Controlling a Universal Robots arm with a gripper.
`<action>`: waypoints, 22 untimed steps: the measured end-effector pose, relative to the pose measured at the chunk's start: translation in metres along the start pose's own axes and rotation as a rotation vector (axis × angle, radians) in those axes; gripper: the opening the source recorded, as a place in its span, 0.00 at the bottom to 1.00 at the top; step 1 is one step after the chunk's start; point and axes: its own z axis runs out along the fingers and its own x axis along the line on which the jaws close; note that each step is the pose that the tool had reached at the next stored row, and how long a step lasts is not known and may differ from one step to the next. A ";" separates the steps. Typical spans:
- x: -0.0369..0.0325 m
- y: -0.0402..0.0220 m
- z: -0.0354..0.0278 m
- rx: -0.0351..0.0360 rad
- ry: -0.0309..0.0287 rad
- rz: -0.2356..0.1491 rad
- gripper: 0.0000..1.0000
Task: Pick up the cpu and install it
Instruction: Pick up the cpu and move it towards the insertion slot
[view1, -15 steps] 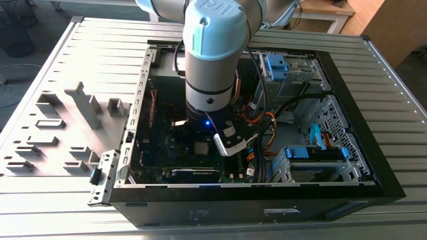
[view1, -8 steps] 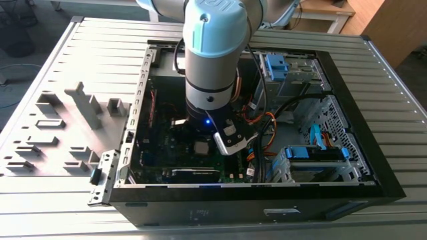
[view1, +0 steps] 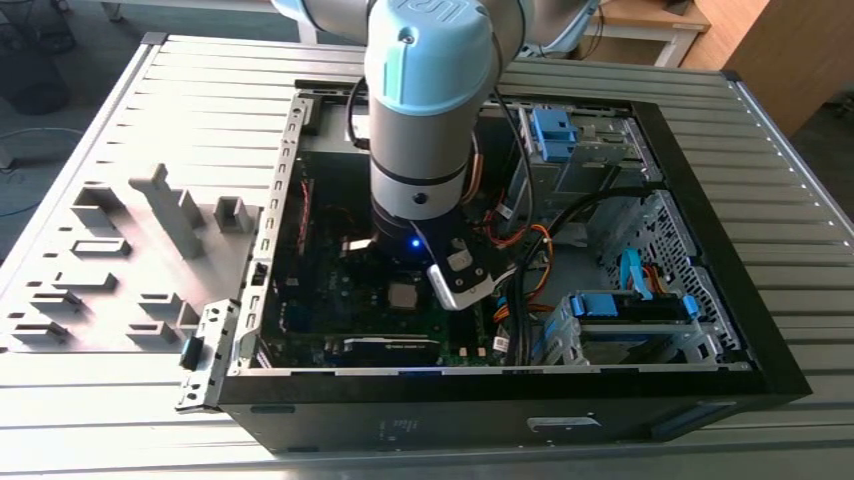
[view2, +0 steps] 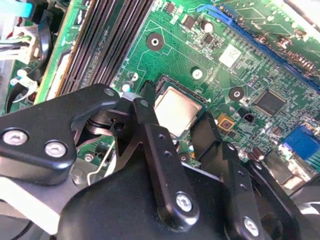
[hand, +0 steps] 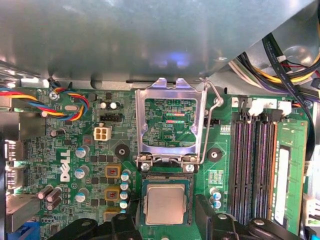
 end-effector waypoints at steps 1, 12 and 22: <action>0.0005 -0.0001 0.0000 0.0002 -0.0029 -0.001 0.54; 0.0012 0.0000 0.0006 -0.0004 -0.0217 -0.053 0.54; 0.0014 0.0000 0.0006 -0.0004 -0.0224 -0.054 0.54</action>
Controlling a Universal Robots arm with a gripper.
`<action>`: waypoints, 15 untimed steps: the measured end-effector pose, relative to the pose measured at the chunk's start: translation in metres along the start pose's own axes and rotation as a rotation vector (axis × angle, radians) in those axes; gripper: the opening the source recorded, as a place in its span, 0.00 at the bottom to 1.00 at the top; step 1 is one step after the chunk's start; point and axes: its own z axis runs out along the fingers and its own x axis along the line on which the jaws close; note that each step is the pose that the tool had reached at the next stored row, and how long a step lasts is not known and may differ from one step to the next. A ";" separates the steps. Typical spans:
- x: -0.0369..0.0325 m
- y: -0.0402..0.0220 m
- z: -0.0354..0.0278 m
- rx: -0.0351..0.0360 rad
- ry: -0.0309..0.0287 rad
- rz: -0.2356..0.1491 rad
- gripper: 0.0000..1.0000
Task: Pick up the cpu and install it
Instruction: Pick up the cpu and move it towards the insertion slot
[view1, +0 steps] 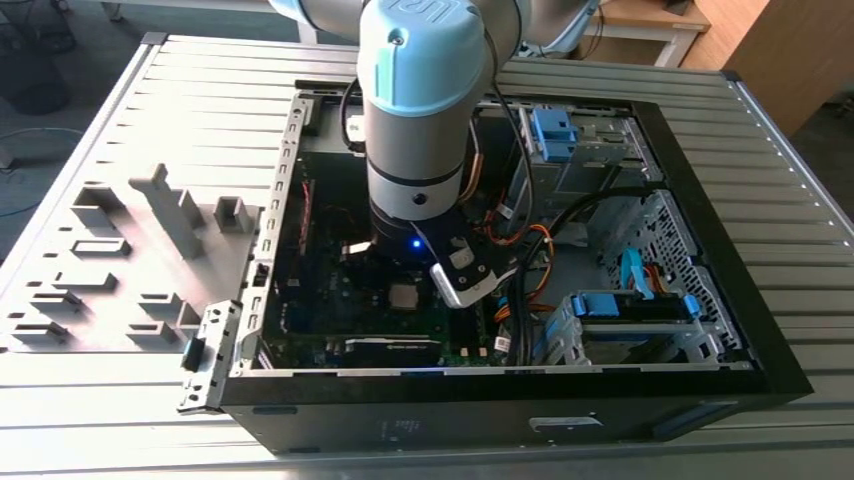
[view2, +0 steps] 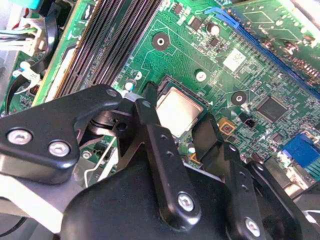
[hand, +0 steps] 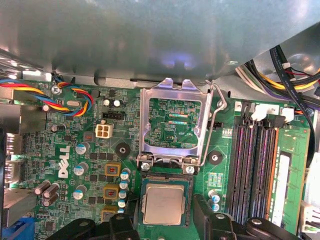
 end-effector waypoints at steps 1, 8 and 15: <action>0.0000 0.0000 0.0000 0.0000 0.0000 0.000 0.54; 0.0000 0.0001 0.0000 0.0000 -0.0001 0.000 0.62; 0.0004 0.0008 0.0006 0.0002 -0.0024 0.000 0.62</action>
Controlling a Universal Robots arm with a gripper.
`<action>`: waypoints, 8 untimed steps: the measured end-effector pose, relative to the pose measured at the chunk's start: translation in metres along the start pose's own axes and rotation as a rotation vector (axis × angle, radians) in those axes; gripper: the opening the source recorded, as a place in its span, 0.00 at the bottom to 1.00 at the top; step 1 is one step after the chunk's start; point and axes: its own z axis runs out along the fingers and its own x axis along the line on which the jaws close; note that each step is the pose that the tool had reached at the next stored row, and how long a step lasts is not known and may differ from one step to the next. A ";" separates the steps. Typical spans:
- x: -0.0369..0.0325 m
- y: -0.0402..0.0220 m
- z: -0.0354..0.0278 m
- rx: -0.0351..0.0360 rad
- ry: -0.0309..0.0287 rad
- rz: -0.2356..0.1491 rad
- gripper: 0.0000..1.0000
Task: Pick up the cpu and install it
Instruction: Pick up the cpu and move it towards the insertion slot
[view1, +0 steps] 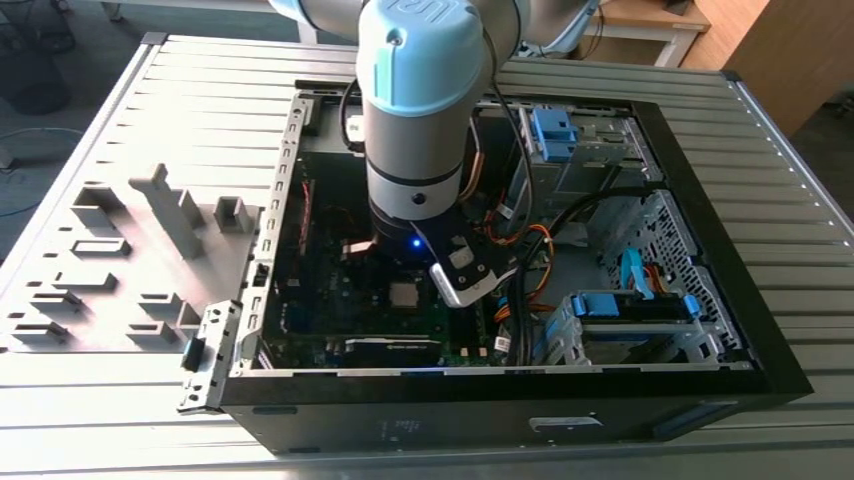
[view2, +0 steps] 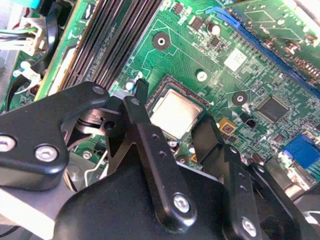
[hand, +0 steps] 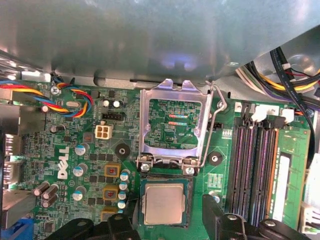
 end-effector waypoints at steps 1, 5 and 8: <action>0.0001 0.0000 0.0001 0.0001 0.0000 0.000 0.62; 0.0000 0.0000 0.0002 0.0000 -0.0001 0.000 0.62; -0.0001 0.0000 0.0003 0.0001 0.0000 0.003 0.62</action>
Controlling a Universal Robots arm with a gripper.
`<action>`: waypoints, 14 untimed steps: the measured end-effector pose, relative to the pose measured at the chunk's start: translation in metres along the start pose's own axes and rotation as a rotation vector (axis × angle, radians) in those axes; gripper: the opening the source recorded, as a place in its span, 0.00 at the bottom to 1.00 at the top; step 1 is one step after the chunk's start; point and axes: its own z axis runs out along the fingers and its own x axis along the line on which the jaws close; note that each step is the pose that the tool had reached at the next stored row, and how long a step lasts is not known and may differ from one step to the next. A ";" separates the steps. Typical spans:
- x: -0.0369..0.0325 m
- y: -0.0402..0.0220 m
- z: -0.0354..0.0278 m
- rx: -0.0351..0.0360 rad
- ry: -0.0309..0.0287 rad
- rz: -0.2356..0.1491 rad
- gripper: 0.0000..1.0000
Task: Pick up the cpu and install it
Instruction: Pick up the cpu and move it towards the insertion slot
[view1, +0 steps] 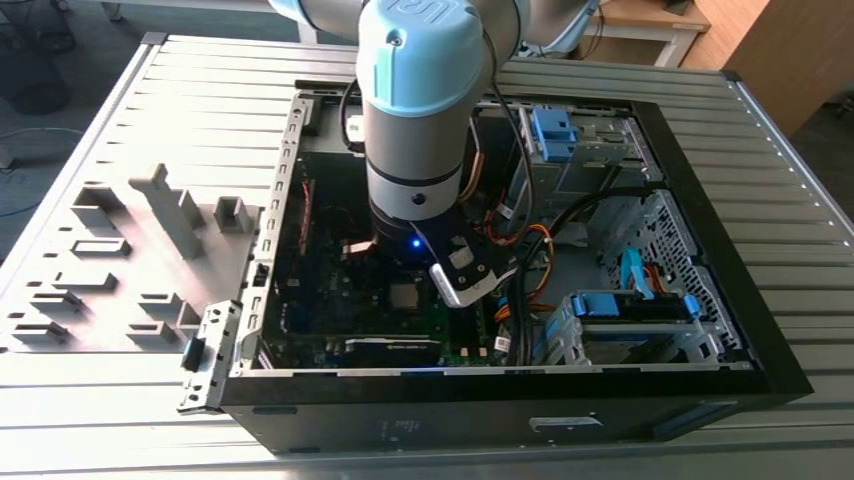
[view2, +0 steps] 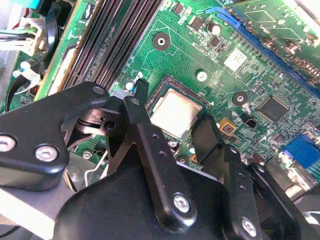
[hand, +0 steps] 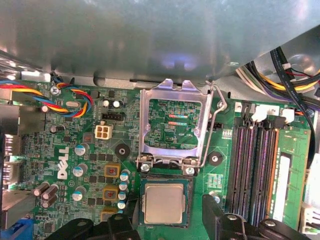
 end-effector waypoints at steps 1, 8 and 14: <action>-0.0002 0.0000 0.0001 0.0001 0.0002 0.008 0.62; -0.0007 0.0000 0.0004 0.0019 0.0023 0.064 0.62; -0.0024 -0.0002 0.0006 0.0027 0.0034 0.095 0.62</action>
